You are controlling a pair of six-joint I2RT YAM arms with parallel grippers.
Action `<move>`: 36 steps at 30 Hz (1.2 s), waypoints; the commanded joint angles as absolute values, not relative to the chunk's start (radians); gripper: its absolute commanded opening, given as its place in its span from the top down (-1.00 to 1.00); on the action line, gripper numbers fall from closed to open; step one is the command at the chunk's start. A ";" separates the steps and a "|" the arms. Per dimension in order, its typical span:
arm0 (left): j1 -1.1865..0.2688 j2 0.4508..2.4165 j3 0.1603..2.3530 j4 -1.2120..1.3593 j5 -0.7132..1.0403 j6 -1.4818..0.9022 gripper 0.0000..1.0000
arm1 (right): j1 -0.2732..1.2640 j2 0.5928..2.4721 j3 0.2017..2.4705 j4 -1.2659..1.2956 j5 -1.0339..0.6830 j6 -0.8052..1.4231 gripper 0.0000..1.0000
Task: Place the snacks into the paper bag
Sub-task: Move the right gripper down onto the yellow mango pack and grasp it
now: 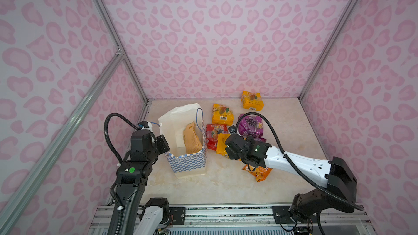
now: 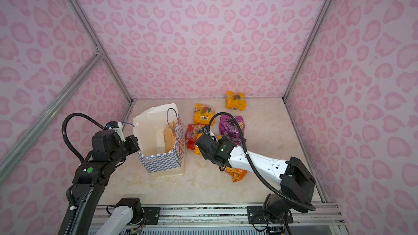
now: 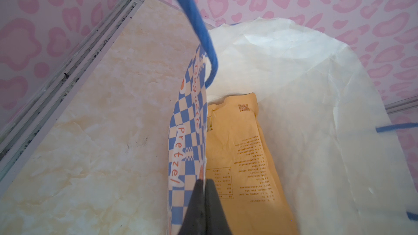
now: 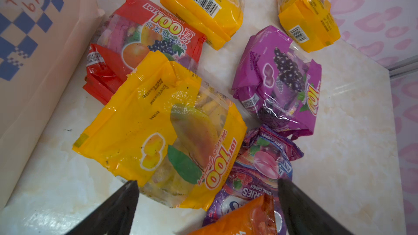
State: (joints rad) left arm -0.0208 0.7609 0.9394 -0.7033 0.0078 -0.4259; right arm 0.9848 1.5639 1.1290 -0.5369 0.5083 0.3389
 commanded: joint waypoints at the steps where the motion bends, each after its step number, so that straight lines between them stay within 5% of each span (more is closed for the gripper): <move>1: -0.021 0.764 0.936 -0.687 -0.019 -0.424 0.94 | 1.019 1.636 1.142 -0.527 0.561 0.328 -0.97; 23: -0.020 0.779 0.932 -0.689 -0.034 -0.425 0.93 | 1.079 1.822 1.236 -0.377 0.411 0.228 -0.97; 36: -0.020 0.784 0.931 -0.688 -0.034 -0.423 0.93 | 1.050 1.959 1.291 -0.406 0.518 0.261 -0.96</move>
